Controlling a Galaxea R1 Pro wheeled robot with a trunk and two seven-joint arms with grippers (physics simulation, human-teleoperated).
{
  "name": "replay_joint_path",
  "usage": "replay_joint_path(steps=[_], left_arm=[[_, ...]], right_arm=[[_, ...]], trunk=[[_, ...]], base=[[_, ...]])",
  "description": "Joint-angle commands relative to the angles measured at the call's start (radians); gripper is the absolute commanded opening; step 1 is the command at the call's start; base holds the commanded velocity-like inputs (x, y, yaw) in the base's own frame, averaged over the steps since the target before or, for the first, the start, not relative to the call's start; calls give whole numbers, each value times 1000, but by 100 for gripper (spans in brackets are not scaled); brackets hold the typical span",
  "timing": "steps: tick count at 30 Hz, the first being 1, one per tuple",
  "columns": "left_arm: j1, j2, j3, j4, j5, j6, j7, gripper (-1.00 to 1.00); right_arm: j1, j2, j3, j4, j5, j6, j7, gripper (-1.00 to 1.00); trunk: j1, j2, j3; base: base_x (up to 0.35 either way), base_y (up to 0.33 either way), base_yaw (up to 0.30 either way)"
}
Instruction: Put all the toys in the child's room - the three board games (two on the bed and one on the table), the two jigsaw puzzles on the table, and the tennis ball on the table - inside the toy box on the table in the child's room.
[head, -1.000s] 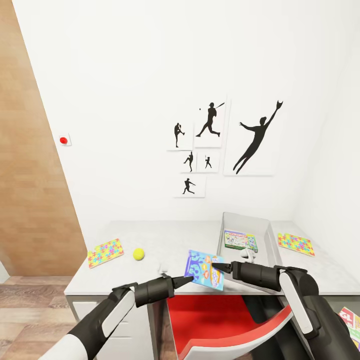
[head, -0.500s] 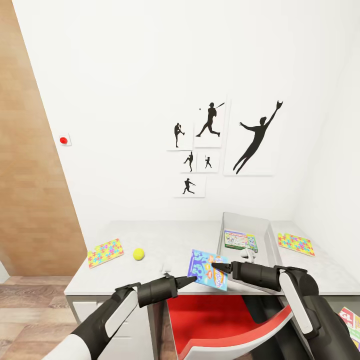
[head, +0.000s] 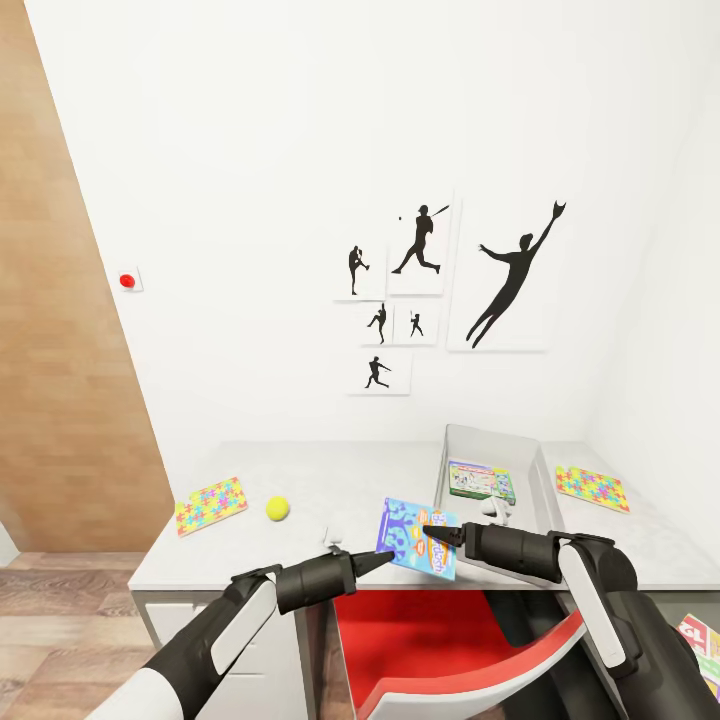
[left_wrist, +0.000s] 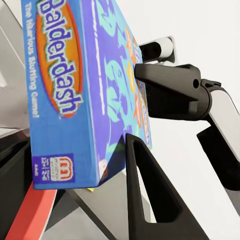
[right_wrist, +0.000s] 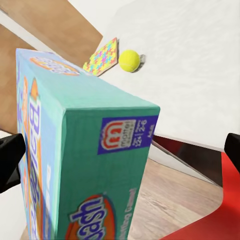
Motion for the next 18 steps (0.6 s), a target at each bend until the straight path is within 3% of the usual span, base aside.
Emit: replay_joint_path(steps=[1, 18], left_arm=[[-1, 1, -3, 0, 11, 9, 1, -100], [-1, 1, 0, 0, 11, 9, 0, -100]], right_arm=[[0, 0, -1, 0, 3, 5, 5, 100], [0, 0, -1, 0, 3, 5, 6, 100]], trunk=[[0, -1, 0], [0, -1, 0]], base=[[0, 0, 0], [0, 0, 0]])
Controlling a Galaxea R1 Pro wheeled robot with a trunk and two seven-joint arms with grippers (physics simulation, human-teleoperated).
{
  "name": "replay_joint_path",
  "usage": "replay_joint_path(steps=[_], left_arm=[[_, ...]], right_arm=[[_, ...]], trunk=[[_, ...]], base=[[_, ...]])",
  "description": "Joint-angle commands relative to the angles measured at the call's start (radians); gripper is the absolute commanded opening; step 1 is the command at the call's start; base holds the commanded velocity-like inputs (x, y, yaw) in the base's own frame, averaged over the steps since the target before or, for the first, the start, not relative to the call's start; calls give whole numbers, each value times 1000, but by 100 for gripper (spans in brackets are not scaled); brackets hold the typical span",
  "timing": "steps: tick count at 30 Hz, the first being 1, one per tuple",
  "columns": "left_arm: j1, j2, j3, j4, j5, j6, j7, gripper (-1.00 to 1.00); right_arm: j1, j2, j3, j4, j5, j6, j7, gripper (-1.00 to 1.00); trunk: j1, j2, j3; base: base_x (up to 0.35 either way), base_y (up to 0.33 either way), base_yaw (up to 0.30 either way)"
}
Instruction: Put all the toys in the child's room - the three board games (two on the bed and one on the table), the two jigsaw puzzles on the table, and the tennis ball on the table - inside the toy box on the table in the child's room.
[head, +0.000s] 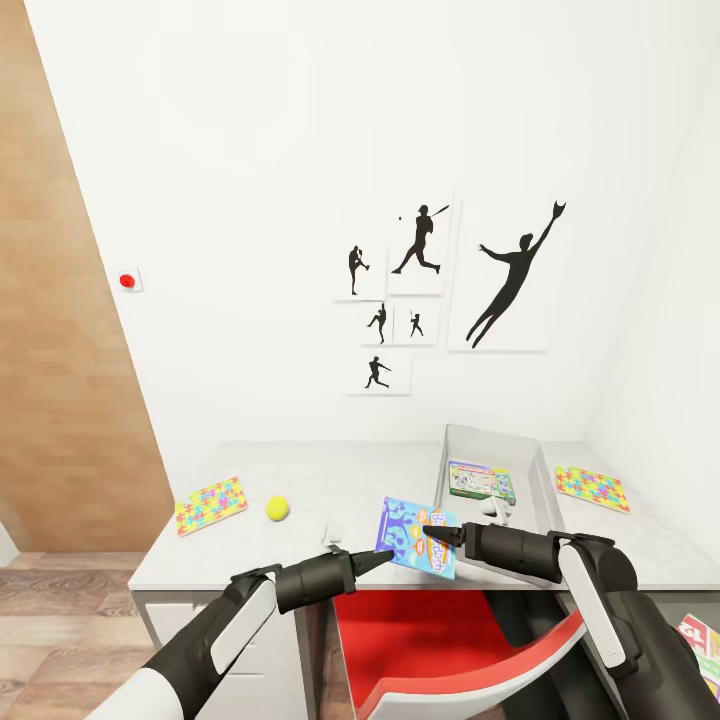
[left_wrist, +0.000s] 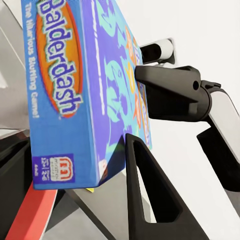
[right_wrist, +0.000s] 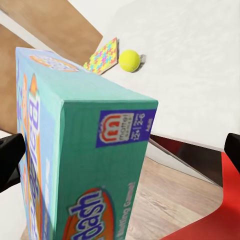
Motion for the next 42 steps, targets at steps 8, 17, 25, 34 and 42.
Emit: replay_joint_path(steps=[8, 17, 25, 34, 42], left_arm=[[-1, 1, -1, 0, 11, 9, 0, -100], [-1, 2, 1, 0, 11, 9, 0, -100], [-1, 2, 4, 0, 11, 8, 0, -100], [-1, 2, 6, 1, 11, 7, -1, -100], [-1, 2, 7, 1, 11, 7, -2, -100]], right_arm=[[0, 0, -1, 0, 3, 5, 5, -100], [0, 0, -2, 0, 2, 5, 6, -100], [0, 0, -3, 0, 2, 5, 7, -100], [0, 0, -3, 0, 2, 5, 7, -100], [0, 0, -3, 0, 2, 5, 7, -100]], trunk=[[0, -1, 0], [0, -1, 0], [0, -1, 0], [0, -1, 0], [0, -1, 0]], base=[[0, 0, 0], [0, 0, 0], [0, 0, 0], [0, 0, 0], [0, 0, 0]])
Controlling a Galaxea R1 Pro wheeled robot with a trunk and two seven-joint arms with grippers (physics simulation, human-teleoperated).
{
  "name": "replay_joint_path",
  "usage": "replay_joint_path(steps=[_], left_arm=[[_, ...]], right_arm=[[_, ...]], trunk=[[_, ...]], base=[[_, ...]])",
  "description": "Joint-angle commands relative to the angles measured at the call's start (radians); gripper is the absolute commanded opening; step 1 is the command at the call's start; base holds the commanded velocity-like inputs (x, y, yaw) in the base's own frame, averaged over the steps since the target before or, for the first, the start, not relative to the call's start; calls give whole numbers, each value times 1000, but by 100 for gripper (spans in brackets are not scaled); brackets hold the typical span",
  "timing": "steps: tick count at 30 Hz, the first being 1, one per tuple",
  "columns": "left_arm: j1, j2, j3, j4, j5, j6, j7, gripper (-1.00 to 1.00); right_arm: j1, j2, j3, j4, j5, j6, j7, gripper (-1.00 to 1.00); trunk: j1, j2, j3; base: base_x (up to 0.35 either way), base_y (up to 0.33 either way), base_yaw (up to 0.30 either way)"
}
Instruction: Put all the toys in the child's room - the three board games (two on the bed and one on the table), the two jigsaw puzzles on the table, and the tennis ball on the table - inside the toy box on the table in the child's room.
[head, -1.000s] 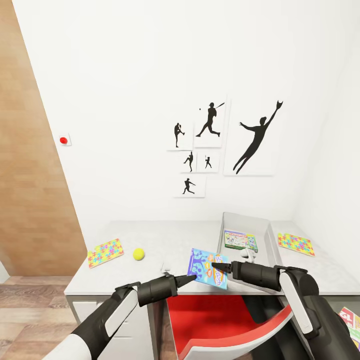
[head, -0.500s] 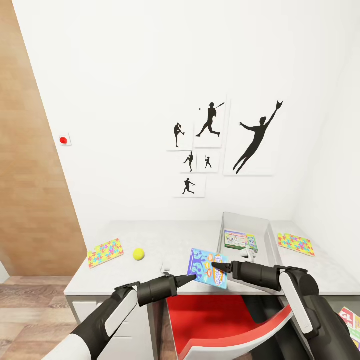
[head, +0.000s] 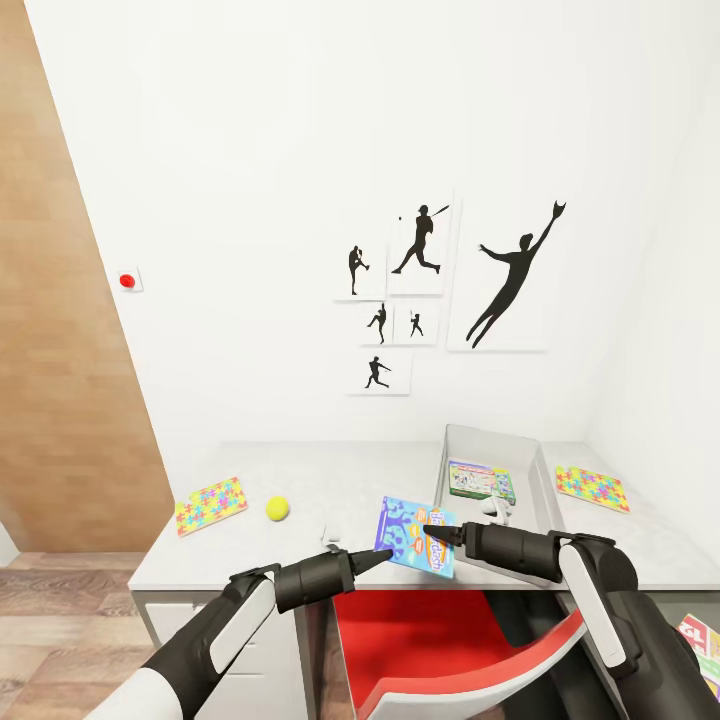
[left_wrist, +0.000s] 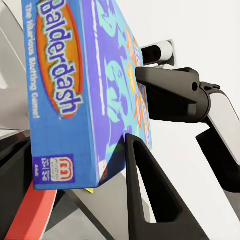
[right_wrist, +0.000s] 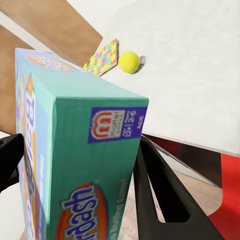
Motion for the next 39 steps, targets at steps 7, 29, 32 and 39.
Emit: replay_joint_path(steps=[7, 29, 32, 39], left_arm=[[-1, 1, -1, 1, 11, 2, 0, 100], [-1, 4, 2, 7, 11, 5, 5, 100], [-1, 10, 5, 11, 11, 6, 5, 100], [-1, 55, 8, 23, 11, 8, 7, 100]], right_arm=[[0, 0, -1, 0, 1, 8, 7, -100], [0, 0, -1, 0, 2, 8, 7, -100], [0, -1, -1, 0, 2, 8, 7, -100], [0, -3, -6, -2, 4, 8, 7, -100]], trunk=[[0, -1, 0], [0, -1, 0], [0, -1, 0], [0, -1, 0]], base=[[0, 0, 0], [0, 0, 0], [0, 0, 0], [0, 0, 0]])
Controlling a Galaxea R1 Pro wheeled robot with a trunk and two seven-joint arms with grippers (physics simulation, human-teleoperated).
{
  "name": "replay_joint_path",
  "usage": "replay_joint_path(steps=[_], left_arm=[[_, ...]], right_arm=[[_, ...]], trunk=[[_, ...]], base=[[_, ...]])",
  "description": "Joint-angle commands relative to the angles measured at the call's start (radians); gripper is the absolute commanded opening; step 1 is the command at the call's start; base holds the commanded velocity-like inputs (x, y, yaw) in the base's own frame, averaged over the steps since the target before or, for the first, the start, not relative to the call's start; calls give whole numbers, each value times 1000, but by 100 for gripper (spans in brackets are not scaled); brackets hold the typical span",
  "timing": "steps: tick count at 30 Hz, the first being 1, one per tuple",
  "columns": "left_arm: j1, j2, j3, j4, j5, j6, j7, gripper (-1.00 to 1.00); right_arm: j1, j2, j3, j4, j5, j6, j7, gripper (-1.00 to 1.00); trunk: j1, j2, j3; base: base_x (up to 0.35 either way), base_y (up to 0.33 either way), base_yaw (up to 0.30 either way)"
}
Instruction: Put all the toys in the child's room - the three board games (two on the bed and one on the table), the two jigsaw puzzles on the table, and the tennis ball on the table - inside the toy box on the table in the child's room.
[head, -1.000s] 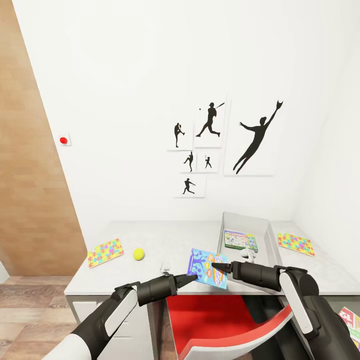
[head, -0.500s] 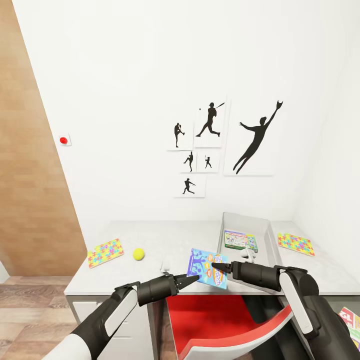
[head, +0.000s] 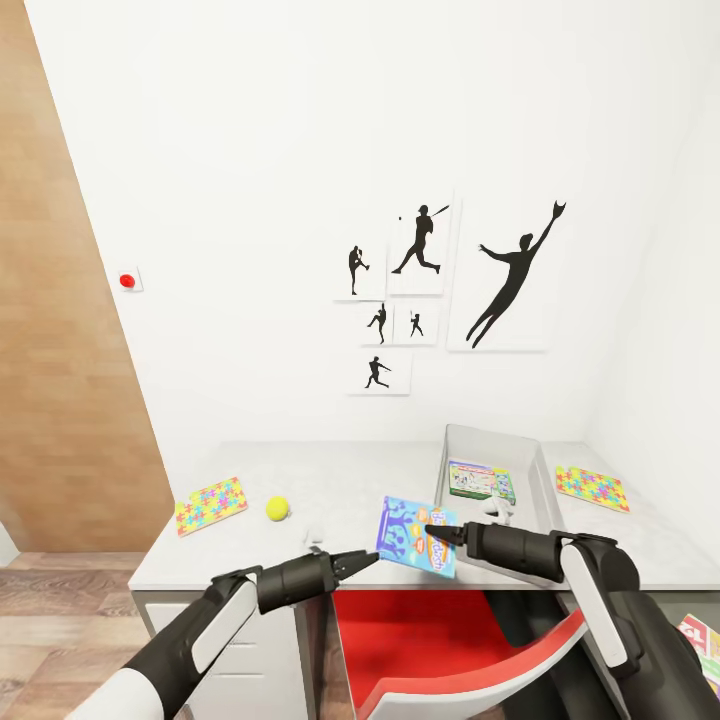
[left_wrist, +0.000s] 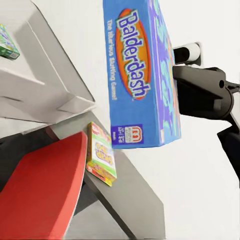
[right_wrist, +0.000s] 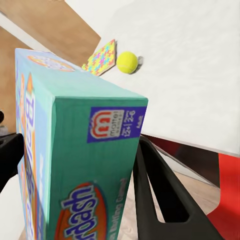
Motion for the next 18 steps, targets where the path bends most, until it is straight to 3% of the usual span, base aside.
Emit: replay_joint_path(steps=[1, 4, 7, 18], left_arm=[[-1, 13, -4, 1, 10, 9, 0, 100], [-1, 42, -5, 7, 9, 8, 1, 100], [-1, 55, -5, 20, 8, 7, 2, 100], [-1, 73, 0, 192, 10, 8, 10, 100]], right_arm=[[0, 0, -3, 0, -1, 7, 6, -100], [0, -1, -17, 0, 0, 7, 6, -100], [0, -1, -36, -1, 0, 7, 6, -100], [0, -3, -131, -2, -1, 7, 8, -100]], trunk=[[0, -1, 0], [0, -1, 0], [0, -1, 0], [0, -1, 0]], base=[[0, 0, 0], [0, 0, -20], [0, 0, -65], [0, 0, -187]])
